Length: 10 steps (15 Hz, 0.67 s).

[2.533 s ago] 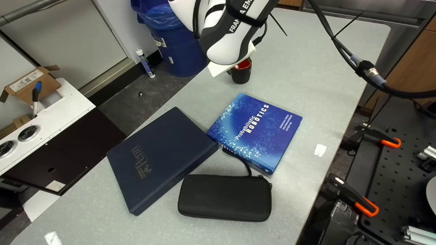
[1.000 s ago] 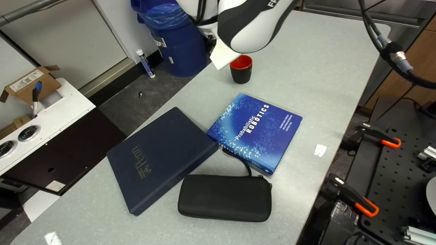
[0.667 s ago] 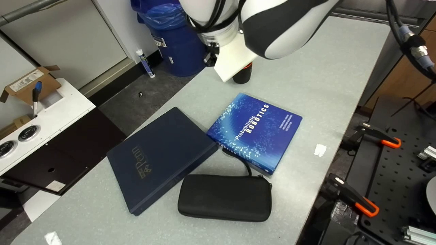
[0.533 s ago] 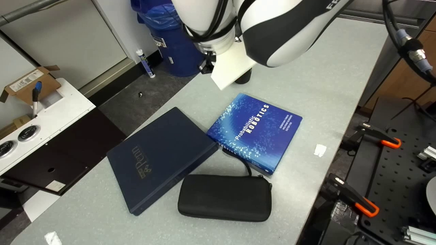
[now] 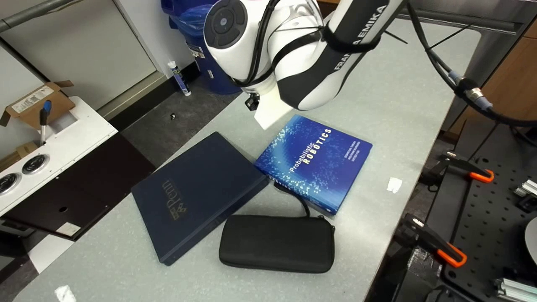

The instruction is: Take the pen out of the red and black mug

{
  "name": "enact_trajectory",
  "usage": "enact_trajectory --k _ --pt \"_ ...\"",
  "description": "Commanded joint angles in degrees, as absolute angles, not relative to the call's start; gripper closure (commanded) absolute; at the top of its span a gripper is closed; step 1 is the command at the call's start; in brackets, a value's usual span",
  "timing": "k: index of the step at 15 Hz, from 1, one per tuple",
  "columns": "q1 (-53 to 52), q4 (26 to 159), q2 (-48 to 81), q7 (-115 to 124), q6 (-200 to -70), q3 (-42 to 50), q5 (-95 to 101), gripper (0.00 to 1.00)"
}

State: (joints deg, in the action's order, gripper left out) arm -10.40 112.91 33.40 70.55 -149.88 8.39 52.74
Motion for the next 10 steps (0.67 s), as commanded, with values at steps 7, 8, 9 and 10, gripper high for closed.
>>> enact_trajectory --k 7,8,9,10 --pt "-9.8 101.1 45.0 57.6 -146.9 7.8 39.3 0.63" --pt "-10.2 101.0 45.2 56.9 -146.8 8.2 38.7 0.61" --pt "-10.6 101.3 44.9 56.7 -147.0 8.5 38.6 0.55" --pt "-11.2 101.6 44.6 57.0 -147.2 9.2 38.7 0.48"
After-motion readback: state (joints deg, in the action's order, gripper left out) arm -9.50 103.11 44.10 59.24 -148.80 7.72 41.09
